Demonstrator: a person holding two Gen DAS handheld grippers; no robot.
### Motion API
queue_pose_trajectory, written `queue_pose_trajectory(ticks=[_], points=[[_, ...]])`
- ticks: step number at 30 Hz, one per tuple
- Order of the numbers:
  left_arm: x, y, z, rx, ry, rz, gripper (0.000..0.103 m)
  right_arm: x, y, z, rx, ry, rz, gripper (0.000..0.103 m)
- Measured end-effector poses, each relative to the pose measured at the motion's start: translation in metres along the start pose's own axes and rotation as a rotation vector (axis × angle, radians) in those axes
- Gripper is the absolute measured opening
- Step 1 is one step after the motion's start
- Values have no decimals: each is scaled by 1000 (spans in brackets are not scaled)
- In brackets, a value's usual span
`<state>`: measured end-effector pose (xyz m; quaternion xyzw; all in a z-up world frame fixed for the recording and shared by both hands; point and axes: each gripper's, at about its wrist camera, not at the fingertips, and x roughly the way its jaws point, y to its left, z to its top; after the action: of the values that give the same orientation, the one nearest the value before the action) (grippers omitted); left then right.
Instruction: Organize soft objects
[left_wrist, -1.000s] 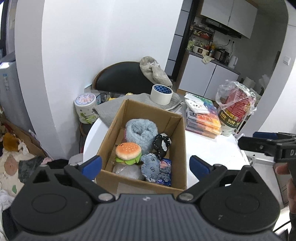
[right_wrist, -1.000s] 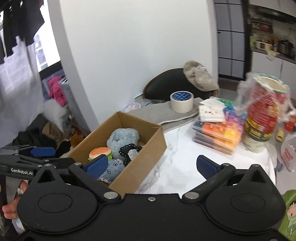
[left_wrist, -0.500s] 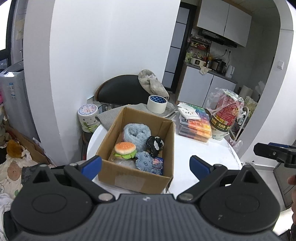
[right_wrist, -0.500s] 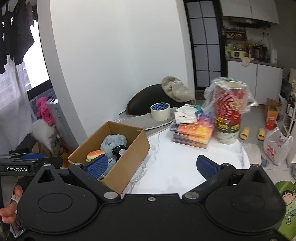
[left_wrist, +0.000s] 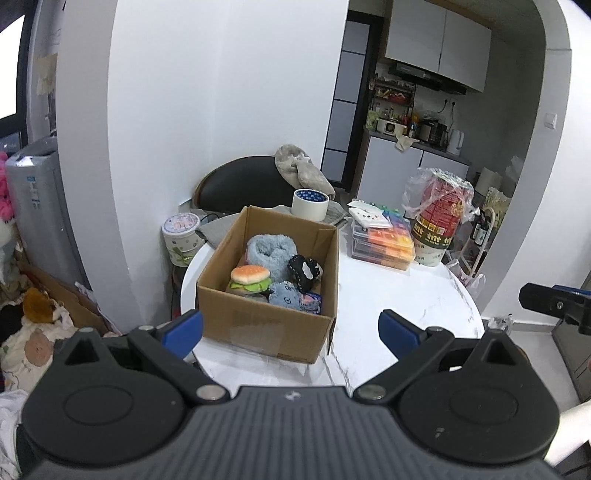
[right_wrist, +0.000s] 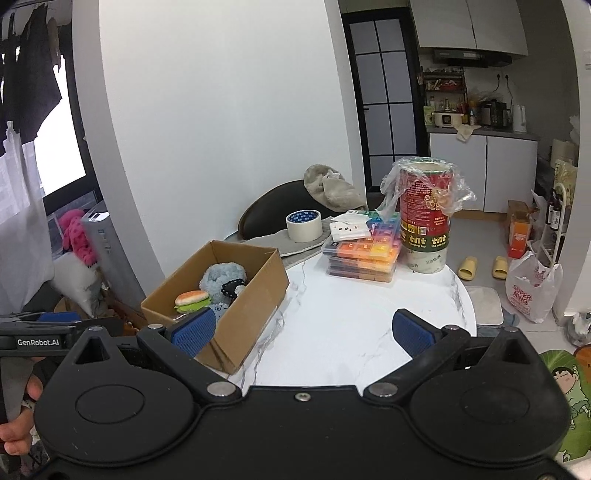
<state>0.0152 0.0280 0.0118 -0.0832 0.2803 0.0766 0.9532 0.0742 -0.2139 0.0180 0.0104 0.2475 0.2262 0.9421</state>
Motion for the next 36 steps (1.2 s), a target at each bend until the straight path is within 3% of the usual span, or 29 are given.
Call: queue_pose_trajectory(ticks=[20, 36], points=[[-19, -12, -37, 32, -6, 3, 100, -21, 10, -40, -1, -3, -36, 103], [-31, -26, -22, 54, -36, 5, 100, -32, 4, -29, -4, -32, -42, 103]])
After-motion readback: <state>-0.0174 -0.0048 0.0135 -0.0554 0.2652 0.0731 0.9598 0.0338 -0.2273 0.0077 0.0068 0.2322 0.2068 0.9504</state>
